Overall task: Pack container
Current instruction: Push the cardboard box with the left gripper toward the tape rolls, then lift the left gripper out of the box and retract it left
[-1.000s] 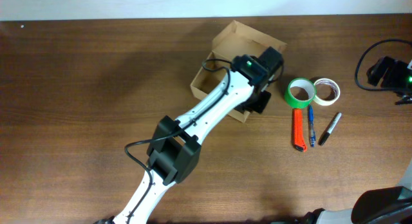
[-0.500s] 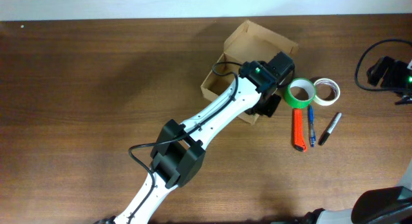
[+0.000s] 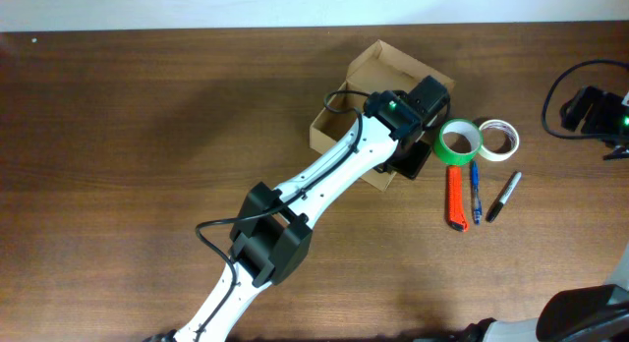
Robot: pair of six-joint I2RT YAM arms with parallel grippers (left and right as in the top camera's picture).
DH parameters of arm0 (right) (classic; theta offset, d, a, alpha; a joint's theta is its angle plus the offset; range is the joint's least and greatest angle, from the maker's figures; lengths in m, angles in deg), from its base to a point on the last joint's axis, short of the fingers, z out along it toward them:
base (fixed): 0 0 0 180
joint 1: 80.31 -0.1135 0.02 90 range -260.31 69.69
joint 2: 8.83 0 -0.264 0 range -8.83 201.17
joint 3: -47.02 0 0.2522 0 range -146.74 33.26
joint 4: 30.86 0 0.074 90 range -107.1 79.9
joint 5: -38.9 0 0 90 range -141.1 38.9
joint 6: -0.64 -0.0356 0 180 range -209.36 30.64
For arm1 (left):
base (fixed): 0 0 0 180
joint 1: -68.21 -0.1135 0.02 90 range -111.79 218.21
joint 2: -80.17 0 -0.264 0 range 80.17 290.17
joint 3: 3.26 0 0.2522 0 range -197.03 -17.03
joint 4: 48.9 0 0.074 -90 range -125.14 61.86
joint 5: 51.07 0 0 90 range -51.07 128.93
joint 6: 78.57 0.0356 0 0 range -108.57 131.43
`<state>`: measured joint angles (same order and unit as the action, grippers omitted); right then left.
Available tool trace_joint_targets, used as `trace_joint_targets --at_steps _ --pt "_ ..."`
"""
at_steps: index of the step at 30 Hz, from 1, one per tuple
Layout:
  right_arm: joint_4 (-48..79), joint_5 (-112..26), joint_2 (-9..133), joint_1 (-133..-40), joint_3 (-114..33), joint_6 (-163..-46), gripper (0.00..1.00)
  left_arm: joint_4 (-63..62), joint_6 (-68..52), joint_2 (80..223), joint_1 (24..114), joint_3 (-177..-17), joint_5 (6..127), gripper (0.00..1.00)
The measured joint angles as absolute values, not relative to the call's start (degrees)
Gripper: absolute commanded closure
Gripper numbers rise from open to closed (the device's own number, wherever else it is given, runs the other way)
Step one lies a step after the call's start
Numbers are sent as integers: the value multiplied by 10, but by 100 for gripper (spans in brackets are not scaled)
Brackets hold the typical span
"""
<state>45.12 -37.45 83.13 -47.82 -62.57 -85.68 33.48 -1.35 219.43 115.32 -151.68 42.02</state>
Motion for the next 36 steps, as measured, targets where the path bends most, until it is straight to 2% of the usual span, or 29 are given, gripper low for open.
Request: trace_joint_targets --at_steps 6,13,15,16,24,34,36 --pt "451 -375 831 -478 -626 -857 1 398 -3 2202 1142 -1650 400 37" --pt "451 -375 832 -478 -626 -857 1 558 10 2203 1100 -1880 339 37" --pt "451 -374 832 -478 -626 -856 1 600 17 2203 1079 -1936 308 29" --pt "451 -374 832 -478 -626 -857 1 607 23 2200 1068 -1949 296 29" --pt "451 -375 832 -478 -626 -857 1 613 57 2166 945 -1956 235 28" --pt "451 -375 832 -478 -626 -857 1 613 63 2121 720 -1929 281 27" --pt "451 -375 832 -478 -626 -857 1 613 64 2110 667 -1922 301 14"
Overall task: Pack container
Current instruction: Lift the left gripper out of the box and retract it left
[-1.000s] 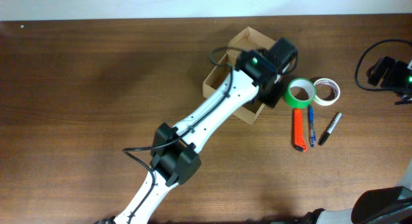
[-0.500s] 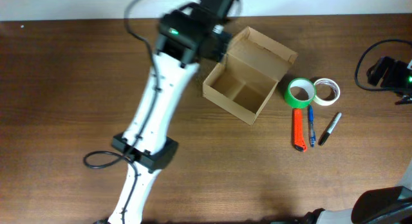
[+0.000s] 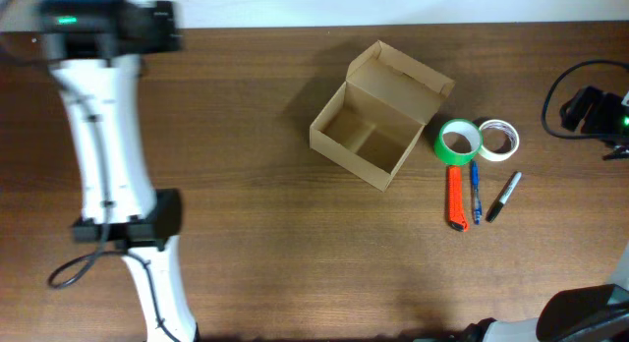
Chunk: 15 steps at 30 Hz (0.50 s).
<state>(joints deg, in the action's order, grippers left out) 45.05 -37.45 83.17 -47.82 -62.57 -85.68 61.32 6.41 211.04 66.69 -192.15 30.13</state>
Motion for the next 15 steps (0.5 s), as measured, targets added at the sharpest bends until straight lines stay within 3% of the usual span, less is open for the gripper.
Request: trace_joint_targets --at_steps 1,7,15 --pt "448 -374 832 -478 -626 -857 1 613 67 2107 643 -1919 312 0" --pt "427 -337 832 -478 -626 -857 1 613 65 2098 529 -1904 347 0" --pt "457 -255 832 -491 -626 -857 4 613 65 2098 476 -1897 360 0"
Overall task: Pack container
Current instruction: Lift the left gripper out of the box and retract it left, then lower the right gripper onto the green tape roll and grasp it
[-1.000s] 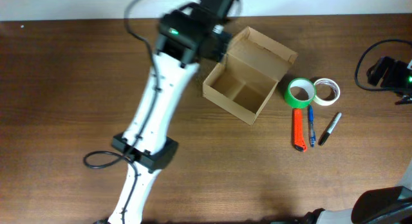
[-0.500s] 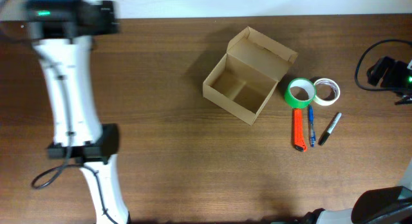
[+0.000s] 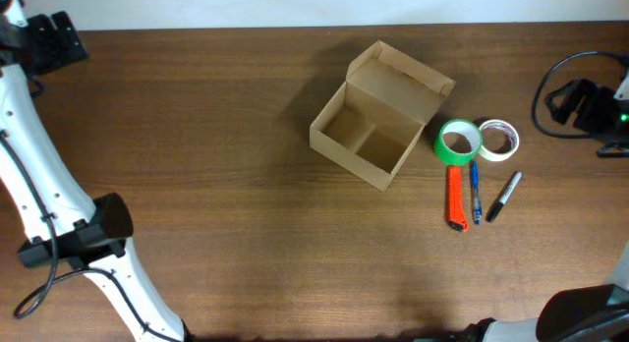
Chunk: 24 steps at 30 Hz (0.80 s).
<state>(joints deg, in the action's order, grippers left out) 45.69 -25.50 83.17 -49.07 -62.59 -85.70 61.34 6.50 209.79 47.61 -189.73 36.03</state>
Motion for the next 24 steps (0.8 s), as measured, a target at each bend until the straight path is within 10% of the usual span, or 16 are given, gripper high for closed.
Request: trace_joint_targets --at_steps 9,13,24 --pt "521 -366 833 -696 -626 -857 2 614 65 2098 467 -1897 363 0" --pt "466 -385 836 -770 -626 -859 23 614 65 2098 466 -1897 365 0" --pt "490 -477 1000 -762 -626 -966 30 614 65 2098 466 -1897 366 0"
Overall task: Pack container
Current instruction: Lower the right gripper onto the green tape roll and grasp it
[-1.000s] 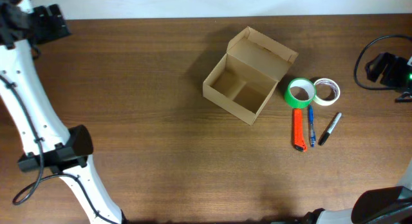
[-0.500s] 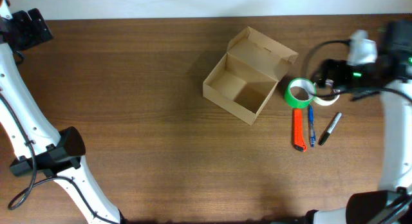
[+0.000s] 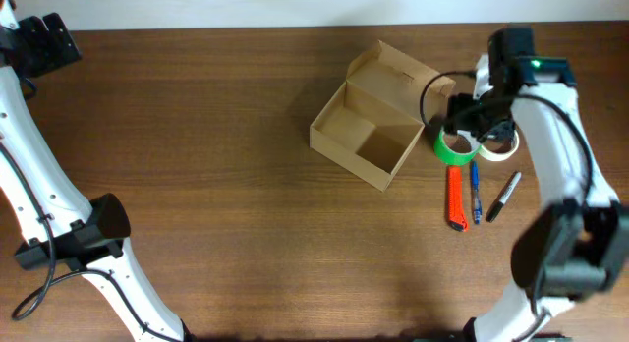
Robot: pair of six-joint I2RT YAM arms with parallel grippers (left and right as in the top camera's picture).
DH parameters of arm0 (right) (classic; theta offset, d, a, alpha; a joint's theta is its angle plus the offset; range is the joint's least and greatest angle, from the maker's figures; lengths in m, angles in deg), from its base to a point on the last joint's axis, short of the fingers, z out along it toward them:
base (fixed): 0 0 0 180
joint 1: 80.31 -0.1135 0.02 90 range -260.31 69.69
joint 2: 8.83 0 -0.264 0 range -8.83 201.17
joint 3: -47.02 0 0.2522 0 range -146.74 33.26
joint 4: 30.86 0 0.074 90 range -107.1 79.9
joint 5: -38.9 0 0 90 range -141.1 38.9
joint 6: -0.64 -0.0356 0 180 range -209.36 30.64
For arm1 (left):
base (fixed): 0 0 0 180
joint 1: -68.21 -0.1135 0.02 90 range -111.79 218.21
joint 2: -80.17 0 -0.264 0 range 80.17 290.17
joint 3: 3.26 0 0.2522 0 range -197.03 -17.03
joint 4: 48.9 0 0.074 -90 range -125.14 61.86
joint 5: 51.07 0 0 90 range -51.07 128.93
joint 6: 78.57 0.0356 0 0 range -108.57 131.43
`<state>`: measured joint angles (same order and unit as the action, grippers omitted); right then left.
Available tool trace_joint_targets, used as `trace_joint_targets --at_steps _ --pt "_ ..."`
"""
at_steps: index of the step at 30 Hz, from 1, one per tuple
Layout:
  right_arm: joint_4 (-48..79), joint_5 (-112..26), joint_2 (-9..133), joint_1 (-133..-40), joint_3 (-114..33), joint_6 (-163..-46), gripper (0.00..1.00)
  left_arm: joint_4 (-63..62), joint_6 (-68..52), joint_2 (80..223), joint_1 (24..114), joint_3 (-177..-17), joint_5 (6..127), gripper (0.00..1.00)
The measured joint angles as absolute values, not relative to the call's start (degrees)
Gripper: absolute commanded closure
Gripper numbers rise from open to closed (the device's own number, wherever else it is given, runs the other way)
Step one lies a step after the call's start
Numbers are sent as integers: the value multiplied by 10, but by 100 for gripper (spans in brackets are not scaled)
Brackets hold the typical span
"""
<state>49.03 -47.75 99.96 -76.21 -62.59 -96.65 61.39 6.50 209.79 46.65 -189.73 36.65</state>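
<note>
An open cardboard box [image 3: 346, 147] sits mid-table with its lid flap raised toward the back; its inside looks bare. Just to its right lie a green tape roll [image 3: 453, 150], a white tape roll [image 3: 503, 145], an orange box cutter [image 3: 454, 199], a blue pen [image 3: 475, 193] and a black marker [image 3: 504, 196]. My right gripper [image 3: 462, 118] hangs over the back edge of the green roll, between the box flap and the white roll; its jaws are hard to make out. My left gripper [image 3: 44, 42] is at the far back-left corner, away from everything.
The left arm's white links [image 3: 39, 185] run down the left edge of the table. The right arm [image 3: 565, 136] arches in from the right side over the tapes, its cable looping beside the box flap.
The right arm has come in from the far right edge and its gripper now sits over the green tape roll. The left arm has barely moved. No object has shifted.
The left arm first reached across the table with its gripper at the box's right side. It was then back at the rear left, and stayed in that corner. The right arm rested at the right edge until now, when it is over the tapes.
</note>
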Motion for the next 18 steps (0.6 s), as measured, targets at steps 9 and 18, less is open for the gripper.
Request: trace_joint_targets --at_steps 9,18 --pt "484 -482 1082 -728 -624 -1008 29 614 65 2098 466 -1897 366 0" --pt "468 -472 1082 -704 -624 -1030 31 614 65 2098 466 -1897 366 0"
